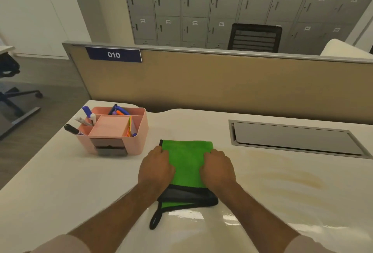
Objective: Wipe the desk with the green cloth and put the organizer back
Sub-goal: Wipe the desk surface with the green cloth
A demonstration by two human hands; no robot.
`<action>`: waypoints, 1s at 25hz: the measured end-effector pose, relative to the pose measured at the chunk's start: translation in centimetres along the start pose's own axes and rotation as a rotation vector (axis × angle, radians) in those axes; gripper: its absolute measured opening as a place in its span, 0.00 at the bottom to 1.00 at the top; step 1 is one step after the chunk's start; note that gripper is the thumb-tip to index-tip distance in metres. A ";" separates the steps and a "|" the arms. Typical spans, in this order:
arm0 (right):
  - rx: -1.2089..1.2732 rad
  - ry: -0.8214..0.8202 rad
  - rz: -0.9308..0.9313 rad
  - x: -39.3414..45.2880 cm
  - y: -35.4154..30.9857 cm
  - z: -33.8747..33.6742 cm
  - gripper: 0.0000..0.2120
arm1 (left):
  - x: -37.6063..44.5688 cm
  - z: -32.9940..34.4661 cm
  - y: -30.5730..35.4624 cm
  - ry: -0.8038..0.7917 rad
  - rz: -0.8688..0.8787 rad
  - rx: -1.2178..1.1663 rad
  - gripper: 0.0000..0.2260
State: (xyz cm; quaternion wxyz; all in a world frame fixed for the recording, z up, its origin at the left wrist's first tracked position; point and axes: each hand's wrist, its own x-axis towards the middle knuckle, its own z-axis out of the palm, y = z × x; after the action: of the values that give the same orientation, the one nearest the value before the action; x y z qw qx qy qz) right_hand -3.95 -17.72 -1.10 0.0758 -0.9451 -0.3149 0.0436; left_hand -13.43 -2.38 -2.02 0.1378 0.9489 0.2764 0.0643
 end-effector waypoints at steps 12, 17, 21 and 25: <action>0.033 0.001 -0.192 5.2 -1.4 7.3 0.27 | 4.3 6.5 -0.7 -0.036 0.208 0.056 0.24; -0.030 -0.039 -0.216 8.1 -1.2 6.8 0.28 | 7.6 6.9 -1.4 -0.059 0.250 0.092 0.24; -0.010 -0.036 -0.190 9.0 0.1 6.6 0.28 | 8.9 7.8 -0.1 -0.039 0.253 0.090 0.24; 0.004 -0.012 -0.109 8.5 2.9 5.9 0.28 | 9.3 8.2 2.9 -0.036 0.296 0.062 0.24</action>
State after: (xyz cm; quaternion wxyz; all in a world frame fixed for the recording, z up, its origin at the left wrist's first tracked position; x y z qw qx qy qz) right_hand 3.76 -14.18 -7.72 0.0783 -0.9261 -0.3662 0.0457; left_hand -2.56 -1.58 -8.56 0.1024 0.9841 0.1329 0.0582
